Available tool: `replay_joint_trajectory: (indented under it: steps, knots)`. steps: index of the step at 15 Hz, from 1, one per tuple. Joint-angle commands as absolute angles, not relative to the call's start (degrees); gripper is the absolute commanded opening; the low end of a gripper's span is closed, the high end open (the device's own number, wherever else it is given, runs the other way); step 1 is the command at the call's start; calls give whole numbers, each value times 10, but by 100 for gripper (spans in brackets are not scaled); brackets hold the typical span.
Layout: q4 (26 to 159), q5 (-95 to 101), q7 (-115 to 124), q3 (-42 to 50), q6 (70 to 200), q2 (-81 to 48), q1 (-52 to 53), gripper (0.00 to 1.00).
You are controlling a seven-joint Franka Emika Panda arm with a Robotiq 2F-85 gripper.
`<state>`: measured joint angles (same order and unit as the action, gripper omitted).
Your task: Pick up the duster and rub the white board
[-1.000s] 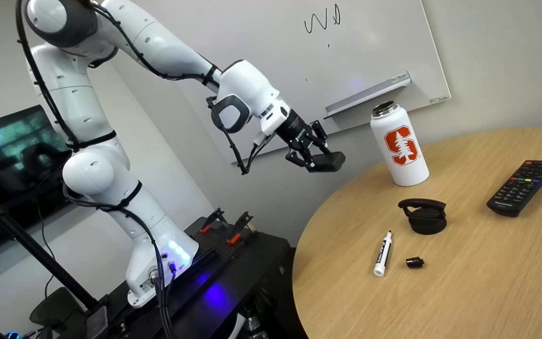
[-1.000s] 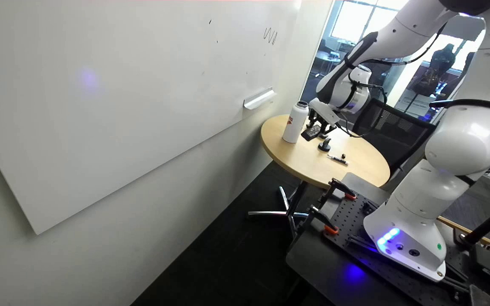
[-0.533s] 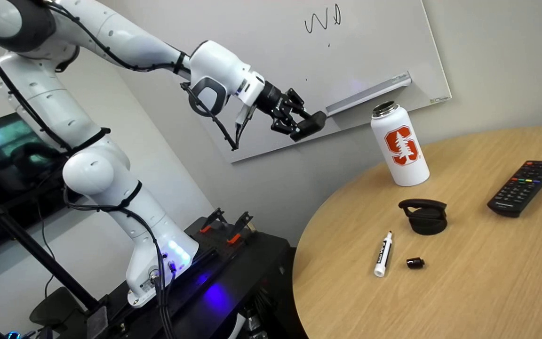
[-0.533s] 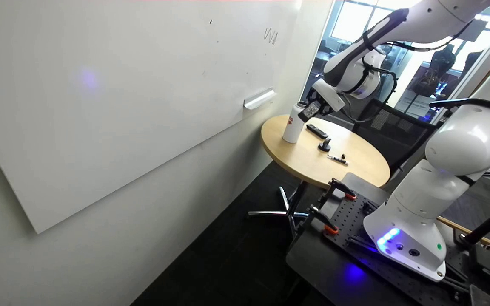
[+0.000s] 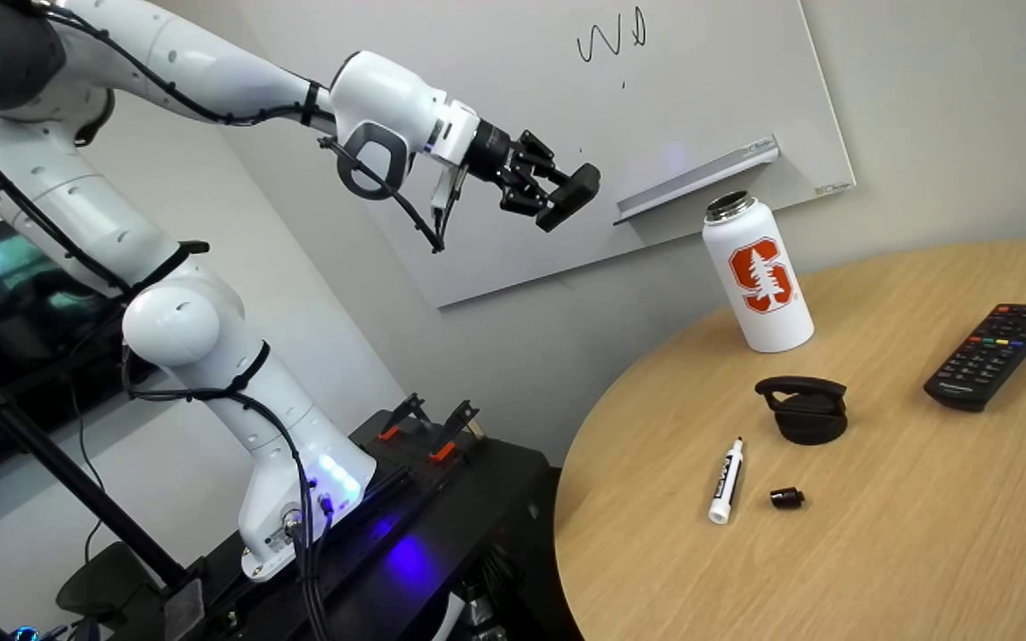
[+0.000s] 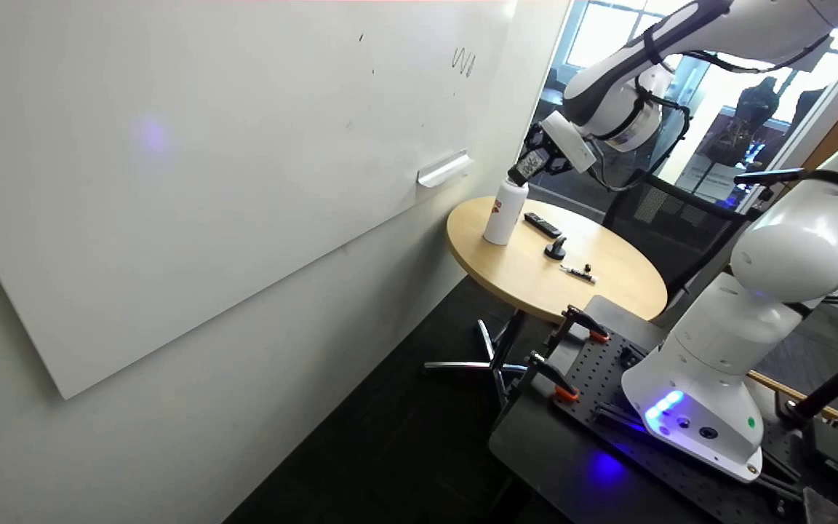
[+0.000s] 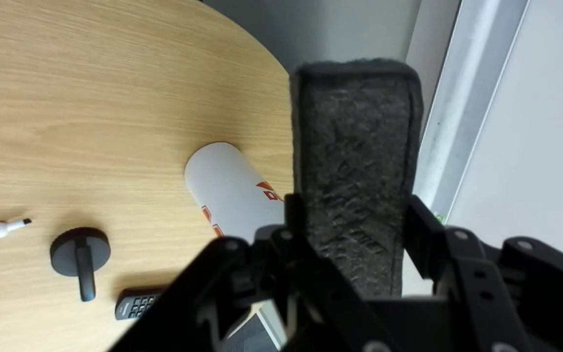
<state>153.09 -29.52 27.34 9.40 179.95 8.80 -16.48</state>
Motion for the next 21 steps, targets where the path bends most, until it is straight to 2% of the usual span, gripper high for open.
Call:
replay_joint_trajectory:
  steps: [1,2,6,12,13,14,17,18,21]
  knots:
    - [1531,-291,276,106,1800,87,-155,27]
    - [1527,-316,273,99,1842,81,-147,27]
    - [1484,-356,261,155,1866,133,-33,27]
    - [1370,-368,228,372,1836,175,226,27]
    - [1398,-348,259,314,1849,168,164,27]
    - [1390,-348,256,332,1849,171,183,52]
    - [1396,-347,256,328,1849,168,174,52]
    - [1391,-358,250,350,1877,169,208,27]
    - [1353,-350,234,426,1860,167,296,27]
